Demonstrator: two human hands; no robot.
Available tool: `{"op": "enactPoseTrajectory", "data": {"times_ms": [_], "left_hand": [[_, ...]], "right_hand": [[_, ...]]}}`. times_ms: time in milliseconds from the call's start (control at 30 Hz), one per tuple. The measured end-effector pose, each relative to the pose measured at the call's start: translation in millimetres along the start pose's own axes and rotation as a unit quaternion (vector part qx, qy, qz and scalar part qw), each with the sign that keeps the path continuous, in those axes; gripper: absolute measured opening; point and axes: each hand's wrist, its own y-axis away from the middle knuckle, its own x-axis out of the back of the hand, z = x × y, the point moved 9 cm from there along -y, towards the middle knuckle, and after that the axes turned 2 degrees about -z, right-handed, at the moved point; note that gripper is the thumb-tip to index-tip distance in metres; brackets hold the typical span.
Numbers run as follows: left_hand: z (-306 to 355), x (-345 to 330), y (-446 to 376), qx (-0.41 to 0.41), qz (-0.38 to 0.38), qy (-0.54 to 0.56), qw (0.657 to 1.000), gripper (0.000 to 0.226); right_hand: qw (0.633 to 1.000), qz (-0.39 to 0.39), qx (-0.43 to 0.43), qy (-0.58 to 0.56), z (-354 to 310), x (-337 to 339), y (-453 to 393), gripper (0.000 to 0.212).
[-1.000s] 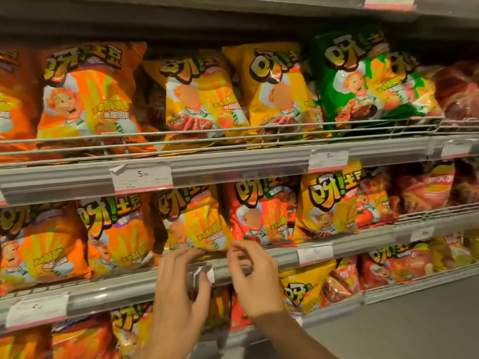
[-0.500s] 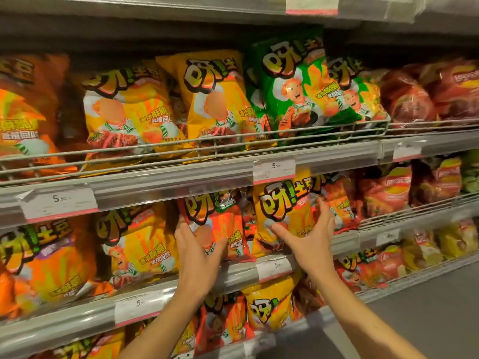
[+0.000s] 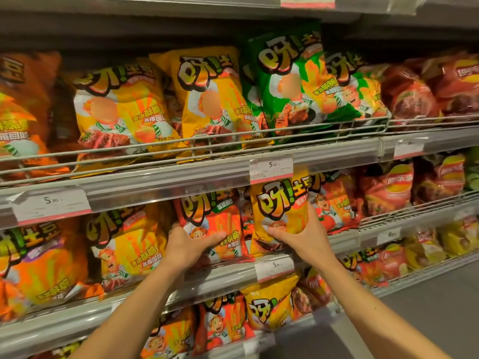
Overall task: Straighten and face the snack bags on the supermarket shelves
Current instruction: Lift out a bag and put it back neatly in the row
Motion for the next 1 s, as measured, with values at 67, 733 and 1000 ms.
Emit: {"op": "enactPoseTrajectory", "data": {"times_ms": [67, 733, 1000], "left_hand": [[-3.2, 2.8, -1.2, 0.017, 0.003, 0.002, 1.000, 0.110], [19.4, -10.6, 2.5, -0.037, 0.050, 0.113, 0.992, 0.100], [23.7, -43.5, 9.6, -0.066, 0.062, 0.106, 0.990, 0.087]], "right_hand": [[1.000, 0.007, -0.004, -0.004, -2.5, 1.8, -1.6, 0.109], [0.988, 0.099, -0.116, 0.000, 5.5, 66.3, 24.7, 0.108], [0.986, 0.079, -0.149, -0.004, 39.1, 88.8, 59.9, 0.096]]}}
